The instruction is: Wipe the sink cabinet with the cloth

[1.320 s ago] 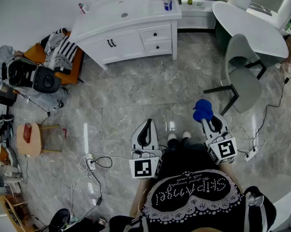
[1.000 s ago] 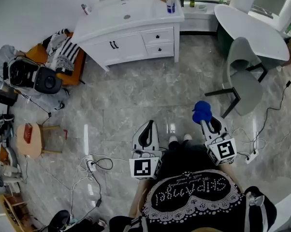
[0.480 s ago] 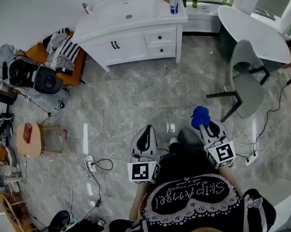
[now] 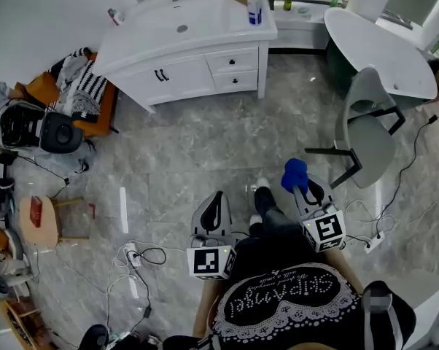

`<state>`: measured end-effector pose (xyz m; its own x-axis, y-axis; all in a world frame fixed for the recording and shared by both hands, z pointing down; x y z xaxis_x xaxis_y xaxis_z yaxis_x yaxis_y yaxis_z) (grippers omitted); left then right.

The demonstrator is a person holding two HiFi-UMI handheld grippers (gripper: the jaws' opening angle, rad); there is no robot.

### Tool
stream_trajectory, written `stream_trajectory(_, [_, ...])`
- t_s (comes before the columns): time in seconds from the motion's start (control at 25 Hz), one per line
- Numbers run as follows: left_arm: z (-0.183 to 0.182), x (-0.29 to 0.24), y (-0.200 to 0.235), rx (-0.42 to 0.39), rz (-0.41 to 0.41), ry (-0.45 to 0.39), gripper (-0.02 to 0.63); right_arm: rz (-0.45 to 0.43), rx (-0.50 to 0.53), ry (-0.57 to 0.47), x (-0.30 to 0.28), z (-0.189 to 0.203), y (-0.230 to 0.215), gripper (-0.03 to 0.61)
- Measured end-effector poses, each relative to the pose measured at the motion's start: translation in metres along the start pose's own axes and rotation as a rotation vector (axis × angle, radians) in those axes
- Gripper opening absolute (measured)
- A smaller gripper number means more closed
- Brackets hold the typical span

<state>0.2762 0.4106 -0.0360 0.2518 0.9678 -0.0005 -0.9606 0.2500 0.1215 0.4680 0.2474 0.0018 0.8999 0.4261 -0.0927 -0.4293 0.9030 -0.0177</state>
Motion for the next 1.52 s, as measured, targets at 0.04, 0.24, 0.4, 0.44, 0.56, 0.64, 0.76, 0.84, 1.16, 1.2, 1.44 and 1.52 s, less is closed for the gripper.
stream_trajectory(0.04, [-0.001,-0.011,0.003,-0.003,-0.008,-0.003,0.005,-0.004,-0.005,-0.007,-0.011,-0.001,-0.007,0.061])
stream_trajectory(0.24, [-0.011,-0.066,0.015,-0.017,-0.011,-0.019,0.005,-0.05,0.003,-0.094,-0.061,-0.017,-0.042,0.061])
stream_trajectory(0.4, [-0.016,-0.106,0.019,-0.018,0.009,-0.027,0.005,-0.061,0.048,-0.123,-0.086,-0.029,-0.062,0.061])
stream_trajectory(0.44, [-0.016,-0.115,0.018,-0.02,0.017,-0.032,0.005,-0.065,0.046,-0.124,-0.088,-0.028,-0.067,0.061])
stream_trajectory(0.56, [-0.017,-0.135,0.015,-0.019,0.035,-0.039,0.005,-0.086,0.032,-0.092,-0.096,-0.023,-0.081,0.061])
stream_trajectory(0.64, [-0.018,-0.144,0.018,-0.019,0.035,-0.038,0.005,-0.102,0.026,-0.075,-0.102,-0.018,-0.086,0.061])
stream_trajectory(0.76, [-0.019,-0.155,0.022,-0.03,0.029,-0.038,0.005,-0.121,0.013,-0.06,-0.108,-0.014,-0.09,0.061])
stream_trajectory(0.84, [-0.019,-0.16,0.026,-0.036,0.023,-0.03,0.005,-0.129,0.0,-0.049,-0.111,-0.014,-0.092,0.061])
stream_trajectory(1.16, [-0.018,-0.177,0.041,-0.034,0.025,-0.032,0.005,-0.132,0.013,-0.003,-0.128,-0.008,-0.096,0.061])
stream_trajectory(1.2, [-0.019,-0.178,0.046,-0.033,0.02,-0.031,0.005,-0.132,0.011,-0.004,-0.134,-0.01,-0.095,0.061])
stream_trajectory(1.44, [-0.027,-0.191,0.09,-0.036,-0.015,-0.013,0.005,-0.127,-0.01,0.004,-0.183,-0.025,-0.083,0.06])
stream_trajectory(1.52, [-0.032,-0.197,0.108,-0.044,-0.019,-0.013,0.005,-0.126,-0.013,0.0,-0.204,-0.031,-0.076,0.061])
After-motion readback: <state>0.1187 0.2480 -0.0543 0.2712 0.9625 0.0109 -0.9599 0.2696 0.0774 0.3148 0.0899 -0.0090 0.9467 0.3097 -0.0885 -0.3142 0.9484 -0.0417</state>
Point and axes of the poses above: the fingertips, and each gripper's own axes: x backward along the fingers, y to its left, z out of its underside, the point moved 8 cm from there along x, backward along the fingers, and after that the axes turned 14 degrees about -y, right-handed, at the moved point
